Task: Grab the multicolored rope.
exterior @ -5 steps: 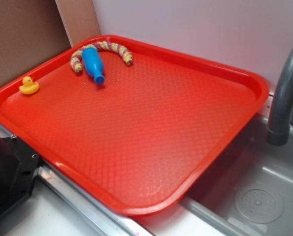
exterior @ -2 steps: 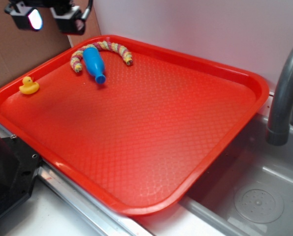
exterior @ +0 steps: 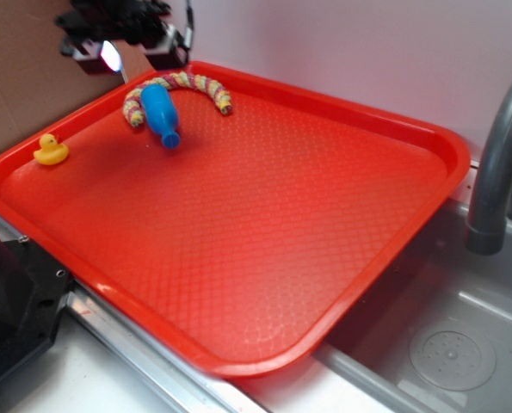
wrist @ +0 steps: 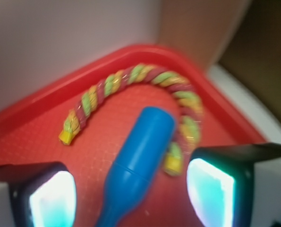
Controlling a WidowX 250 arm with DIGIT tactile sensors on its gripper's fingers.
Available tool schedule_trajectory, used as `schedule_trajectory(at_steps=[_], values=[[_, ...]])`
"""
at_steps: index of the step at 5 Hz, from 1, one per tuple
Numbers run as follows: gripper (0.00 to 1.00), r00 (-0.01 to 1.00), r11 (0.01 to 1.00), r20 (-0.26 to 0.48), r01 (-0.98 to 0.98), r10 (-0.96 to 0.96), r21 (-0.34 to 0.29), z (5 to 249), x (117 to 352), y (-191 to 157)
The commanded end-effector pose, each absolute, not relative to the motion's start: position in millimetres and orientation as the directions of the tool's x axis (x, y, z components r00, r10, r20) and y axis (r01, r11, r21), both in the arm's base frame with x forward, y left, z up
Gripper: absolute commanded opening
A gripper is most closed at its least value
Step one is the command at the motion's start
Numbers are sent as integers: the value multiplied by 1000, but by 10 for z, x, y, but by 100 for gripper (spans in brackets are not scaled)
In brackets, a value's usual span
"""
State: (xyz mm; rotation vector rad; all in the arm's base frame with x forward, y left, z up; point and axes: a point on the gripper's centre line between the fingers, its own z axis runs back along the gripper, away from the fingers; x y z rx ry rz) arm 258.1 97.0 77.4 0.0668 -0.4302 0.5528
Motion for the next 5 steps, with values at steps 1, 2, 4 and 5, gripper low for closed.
schedule_trajectory(at_steps=[1, 2, 4, 5], values=[[100, 774, 892, 468, -444, 427, -80, 652, 3066, 1014], [100, 792, 908, 455, -406, 407, -106, 638, 3152, 911], [100, 869, 957, 409, -285, 278, -46, 401, 3185, 849], [100, 897, 964, 361, -264, 255, -25, 350, 3139, 889]])
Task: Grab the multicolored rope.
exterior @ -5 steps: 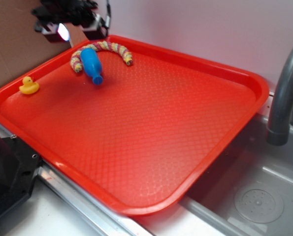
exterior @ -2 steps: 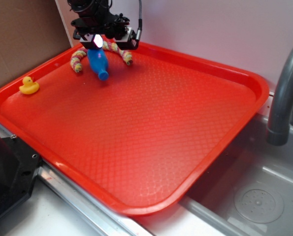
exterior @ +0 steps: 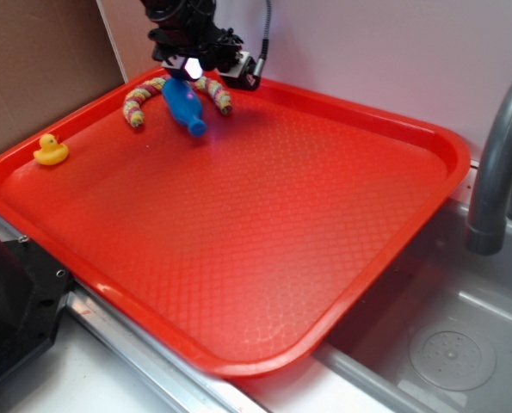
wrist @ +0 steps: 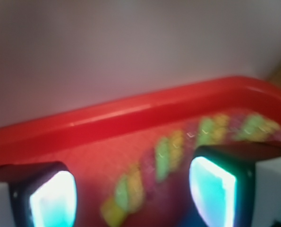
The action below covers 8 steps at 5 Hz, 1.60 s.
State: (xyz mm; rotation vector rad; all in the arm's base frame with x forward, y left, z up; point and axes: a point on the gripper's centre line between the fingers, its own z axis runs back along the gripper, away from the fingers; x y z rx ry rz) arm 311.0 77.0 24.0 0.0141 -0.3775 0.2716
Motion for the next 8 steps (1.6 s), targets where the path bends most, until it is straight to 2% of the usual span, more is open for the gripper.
schedule_trajectory(at_steps=[1, 2, 3, 5, 7, 8], values=[[100, 926, 970, 297, -244, 232, 5, 343, 2940, 904], [100, 929, 972, 291, -233, 229, -22, 440, 2816, 899], [100, 921, 971, 310, -237, 234, -28, 485, 2902, 881], [100, 892, 960, 354, -251, 279, -124, 444, 3191, 814], [100, 863, 942, 377, -308, 336, -132, 391, 3333, 878], [100, 855, 923, 349, -368, 383, -111, 286, 3384, 978]])
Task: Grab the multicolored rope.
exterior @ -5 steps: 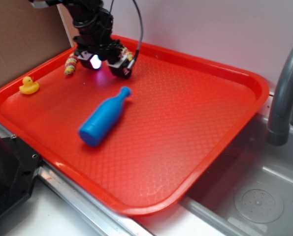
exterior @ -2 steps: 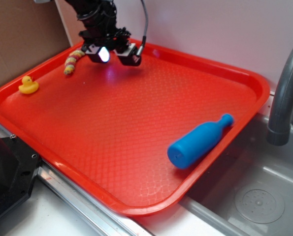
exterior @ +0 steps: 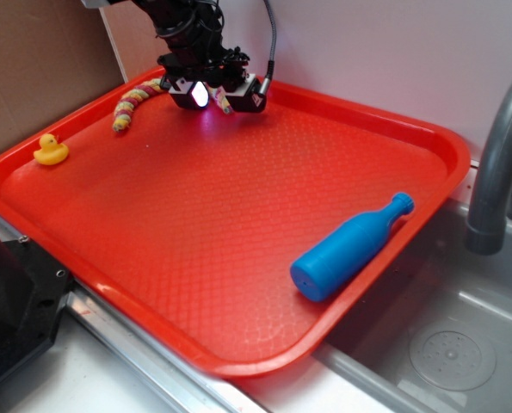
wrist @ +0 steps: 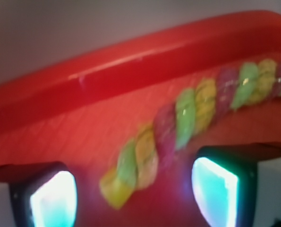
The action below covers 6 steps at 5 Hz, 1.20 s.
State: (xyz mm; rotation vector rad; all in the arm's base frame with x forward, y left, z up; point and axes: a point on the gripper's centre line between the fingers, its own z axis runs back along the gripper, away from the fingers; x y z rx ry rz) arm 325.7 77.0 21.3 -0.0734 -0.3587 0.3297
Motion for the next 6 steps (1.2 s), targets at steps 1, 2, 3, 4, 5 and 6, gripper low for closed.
schedule_trajectory(at_steps=[1, 2, 3, 4, 5, 6], values=[[100, 849, 902, 317, -428, 422, -55, 214, 3312, 1097], [0, 841, 879, 278, -477, 464, -23, 142, 3213, 1176], [0, 848, 882, 257, -470, 464, -43, 216, 3121, 1214], [0, 857, 892, 252, -449, 449, -61, 342, 3054, 1207], [0, 922, 923, 93, -364, 377, -125, 580, 2825, 1107], [0, 954, 948, 58, -283, 293, -143, 778, 2554, 862]])
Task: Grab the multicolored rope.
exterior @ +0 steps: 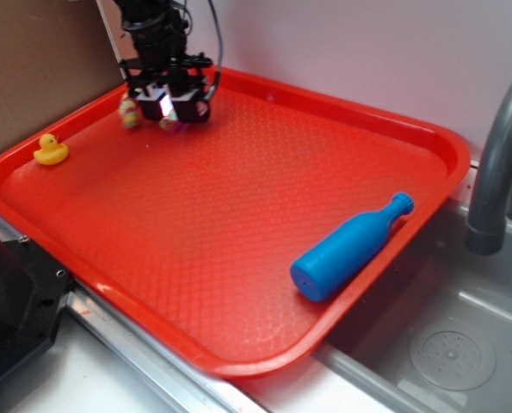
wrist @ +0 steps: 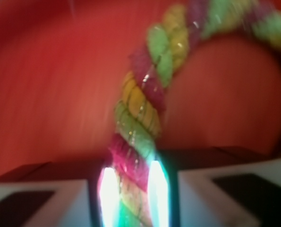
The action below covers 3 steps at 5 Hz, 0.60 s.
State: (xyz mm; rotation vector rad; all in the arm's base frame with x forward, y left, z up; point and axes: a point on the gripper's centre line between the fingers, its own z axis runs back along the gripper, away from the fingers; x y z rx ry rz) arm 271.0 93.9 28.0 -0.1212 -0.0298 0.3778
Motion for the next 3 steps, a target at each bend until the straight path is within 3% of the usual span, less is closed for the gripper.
schedule_trajectory(at_steps=[1, 2, 3], values=[[0, 981, 979, 83, -165, 176, -121, 1121, 2358, 550], [0, 987, 992, 149, -49, 66, -115, 1496, 2227, 290], [0, 984, 995, 177, 34, -16, -98, 1724, 2160, 134]])
